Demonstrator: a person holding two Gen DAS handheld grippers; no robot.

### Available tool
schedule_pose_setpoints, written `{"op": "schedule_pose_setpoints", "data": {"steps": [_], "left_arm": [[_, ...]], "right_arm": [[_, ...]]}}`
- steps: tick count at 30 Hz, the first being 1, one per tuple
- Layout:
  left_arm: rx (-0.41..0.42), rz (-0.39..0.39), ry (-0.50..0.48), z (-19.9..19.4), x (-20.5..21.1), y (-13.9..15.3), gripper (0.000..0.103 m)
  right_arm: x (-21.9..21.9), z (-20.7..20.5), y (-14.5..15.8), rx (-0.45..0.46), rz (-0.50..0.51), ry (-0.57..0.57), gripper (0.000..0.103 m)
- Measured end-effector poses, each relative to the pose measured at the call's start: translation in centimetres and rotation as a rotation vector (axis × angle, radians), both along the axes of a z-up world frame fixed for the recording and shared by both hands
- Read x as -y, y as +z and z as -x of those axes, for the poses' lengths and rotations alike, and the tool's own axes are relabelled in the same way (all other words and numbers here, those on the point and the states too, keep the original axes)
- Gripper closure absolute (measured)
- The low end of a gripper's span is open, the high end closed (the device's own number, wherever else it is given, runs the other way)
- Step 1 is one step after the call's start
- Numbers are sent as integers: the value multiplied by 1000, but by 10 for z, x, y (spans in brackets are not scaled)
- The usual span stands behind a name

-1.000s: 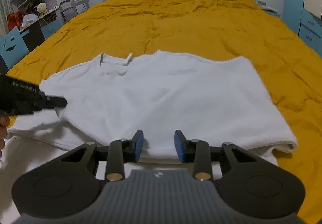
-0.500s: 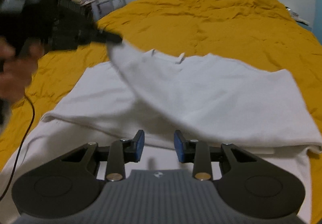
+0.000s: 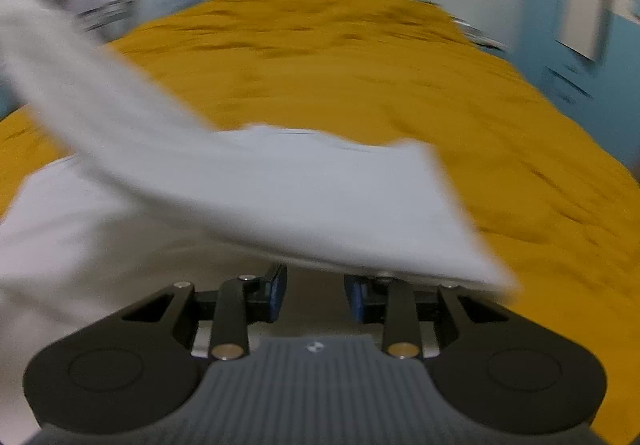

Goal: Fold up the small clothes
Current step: 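Fold the lifted side over the body and open the left gripper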

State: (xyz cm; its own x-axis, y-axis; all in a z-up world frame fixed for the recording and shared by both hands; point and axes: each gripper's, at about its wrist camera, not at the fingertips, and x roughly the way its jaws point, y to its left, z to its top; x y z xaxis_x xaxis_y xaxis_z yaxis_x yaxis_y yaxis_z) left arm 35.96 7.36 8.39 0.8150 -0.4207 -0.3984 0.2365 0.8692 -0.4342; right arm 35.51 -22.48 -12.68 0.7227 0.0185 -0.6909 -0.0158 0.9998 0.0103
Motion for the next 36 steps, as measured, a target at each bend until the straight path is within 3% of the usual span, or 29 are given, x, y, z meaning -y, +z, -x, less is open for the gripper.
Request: {"op": "schedule_pose_setpoints", "data": {"steps": [3,7,11,14,17,22,26,30,33,36], "left_arm": [[43,-41,37,1,-8,19,101],[-12,-135,79,-3,-18,7,101],[-154,-215,136,-2,-41,-43,101],[-288,-212,178,6,-66,-89,101],[-379,-160,200,12,-82,-129,101],[-497,-165,212,7,-93,-177,101],[-476,-177,199,18,-100,-192,101],[-477,-217,188,17,-98,-195,95],[-459,-247,208,20,-95,-186,87],[-414,-247,231,20,-97,-172,81]], "right_arm": [[39,-6,-2,-26,-14,-87,80],[53,-2,-4,-46,-42,-48,85],[48,6,-10,-87,-61,-5,79],[50,15,-12,-103,-57,0,79],[51,23,-15,-109,-65,0,80],[47,23,-9,-133,-56,10,80],[50,36,1,-187,-62,24,79],[46,54,27,-147,-76,93,79],[39,45,45,-90,-53,130,79],[36,19,42,-78,-42,117,80]]}}
